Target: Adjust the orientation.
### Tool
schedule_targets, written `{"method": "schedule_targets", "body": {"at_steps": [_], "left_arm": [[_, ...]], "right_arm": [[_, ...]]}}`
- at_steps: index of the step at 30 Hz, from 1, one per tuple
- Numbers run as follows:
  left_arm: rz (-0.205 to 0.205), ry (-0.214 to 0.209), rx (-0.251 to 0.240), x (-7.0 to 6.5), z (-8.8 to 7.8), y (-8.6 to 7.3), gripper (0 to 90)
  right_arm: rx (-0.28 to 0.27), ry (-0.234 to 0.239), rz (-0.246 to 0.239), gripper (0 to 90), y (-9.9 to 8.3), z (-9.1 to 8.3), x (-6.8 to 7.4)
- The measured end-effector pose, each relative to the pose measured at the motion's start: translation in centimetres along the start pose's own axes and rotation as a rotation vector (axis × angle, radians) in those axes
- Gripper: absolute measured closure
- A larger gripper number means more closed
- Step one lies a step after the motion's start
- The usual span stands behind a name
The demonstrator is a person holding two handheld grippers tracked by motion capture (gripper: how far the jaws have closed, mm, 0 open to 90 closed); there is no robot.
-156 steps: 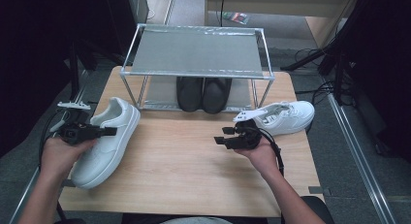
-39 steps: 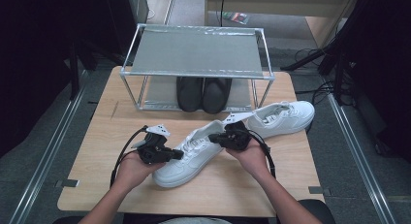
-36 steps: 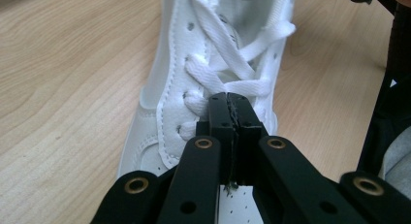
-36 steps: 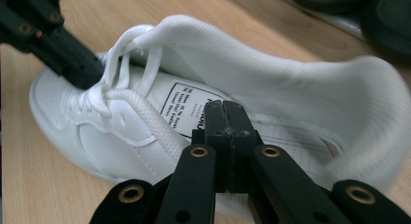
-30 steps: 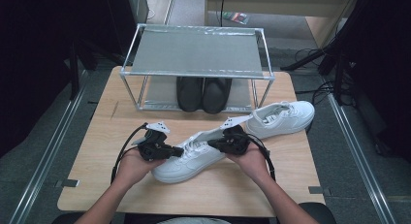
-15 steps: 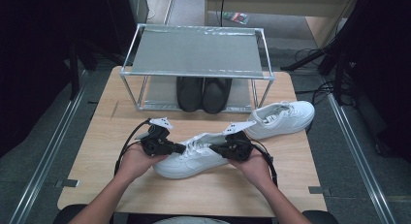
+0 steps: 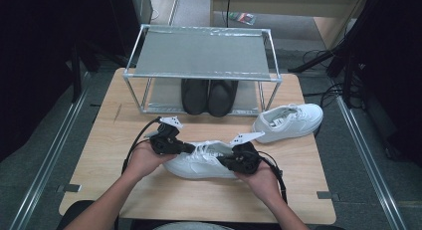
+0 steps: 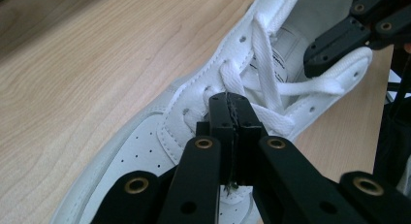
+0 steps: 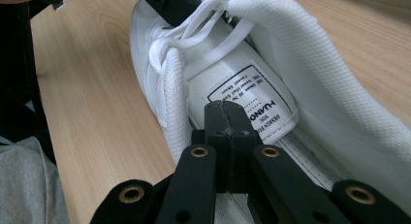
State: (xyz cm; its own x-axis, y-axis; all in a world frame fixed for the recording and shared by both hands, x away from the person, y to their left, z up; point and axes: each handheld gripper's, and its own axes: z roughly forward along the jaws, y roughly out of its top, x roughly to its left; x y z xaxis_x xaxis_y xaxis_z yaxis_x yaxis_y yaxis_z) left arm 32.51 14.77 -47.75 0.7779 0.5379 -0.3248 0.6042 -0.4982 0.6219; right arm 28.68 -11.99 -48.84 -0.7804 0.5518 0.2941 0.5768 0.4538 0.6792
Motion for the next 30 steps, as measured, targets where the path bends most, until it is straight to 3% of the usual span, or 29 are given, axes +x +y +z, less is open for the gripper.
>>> {"method": "schedule_targets", "body": {"at_steps": [4, 9, 14, 17, 24, 30], "left_arm": [[0.000, -0.005, 0.002, 0.0, 0.1, 0.1, 90.0], [0.010, 0.009, -0.009, -0.2, -0.1, 0.0, 90.0], [-0.024, -0.008, -0.056, -0.4, -1.0, -0.2, 90.0], [-0.011, -0.001, -0.075, -1.2, -1.9, -0.6, 90.0], [-0.011, 0.024, -0.058, -2.6, -2.2, -1.9, 90.0], [-0.029, 0.026, -0.008, -2.9, -1.5, -3.0, 90.0]], "right_arm": [[-0.001, -0.033, -0.015, 90.0, -0.1, -0.3, 0.4], [-0.020, -0.044, -0.012, 90.0, 0.0, -1.1, -0.4], [-0.049, -0.052, -0.012, 90.0, 0.5, -1.8, -1.3], [-0.063, -0.056, -0.018, 90.0, 1.0, -2.0, -1.9], [-0.107, -0.060, -0.022, 90.0, 2.4, -2.6, -3.4], [-0.082, -0.071, -0.016, 90.0, 3.0, -2.0, -4.7]]}}
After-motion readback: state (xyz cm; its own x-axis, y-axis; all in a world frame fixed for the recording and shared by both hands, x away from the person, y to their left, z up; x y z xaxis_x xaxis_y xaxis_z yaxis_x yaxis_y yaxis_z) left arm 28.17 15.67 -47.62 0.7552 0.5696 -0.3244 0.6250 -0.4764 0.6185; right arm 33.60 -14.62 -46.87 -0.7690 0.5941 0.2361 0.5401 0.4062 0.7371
